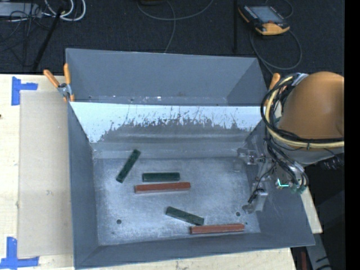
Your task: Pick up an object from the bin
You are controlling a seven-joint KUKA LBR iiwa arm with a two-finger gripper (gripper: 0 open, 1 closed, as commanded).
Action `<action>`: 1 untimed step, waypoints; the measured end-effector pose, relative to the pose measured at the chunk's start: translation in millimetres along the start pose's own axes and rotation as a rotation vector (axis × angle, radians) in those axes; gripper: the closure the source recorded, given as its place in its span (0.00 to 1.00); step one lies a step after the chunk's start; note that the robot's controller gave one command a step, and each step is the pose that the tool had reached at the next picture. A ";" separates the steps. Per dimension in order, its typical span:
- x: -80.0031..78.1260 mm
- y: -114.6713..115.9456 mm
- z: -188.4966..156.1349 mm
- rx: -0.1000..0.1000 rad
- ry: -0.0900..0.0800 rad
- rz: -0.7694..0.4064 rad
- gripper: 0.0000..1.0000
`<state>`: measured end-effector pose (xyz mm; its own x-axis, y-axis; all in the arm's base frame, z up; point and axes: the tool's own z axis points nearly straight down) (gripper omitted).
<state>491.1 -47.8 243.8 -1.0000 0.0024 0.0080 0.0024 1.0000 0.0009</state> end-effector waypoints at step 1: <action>13.5 104.2 176.6 -0.001 -0.008 0.233 0.00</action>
Offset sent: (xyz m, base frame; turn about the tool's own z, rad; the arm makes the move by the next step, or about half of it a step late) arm -0.0146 0.1025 -0.1738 0.2344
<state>476.5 56.6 67.3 -0.9725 0.2328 -0.0002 0.2328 0.9725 0.0012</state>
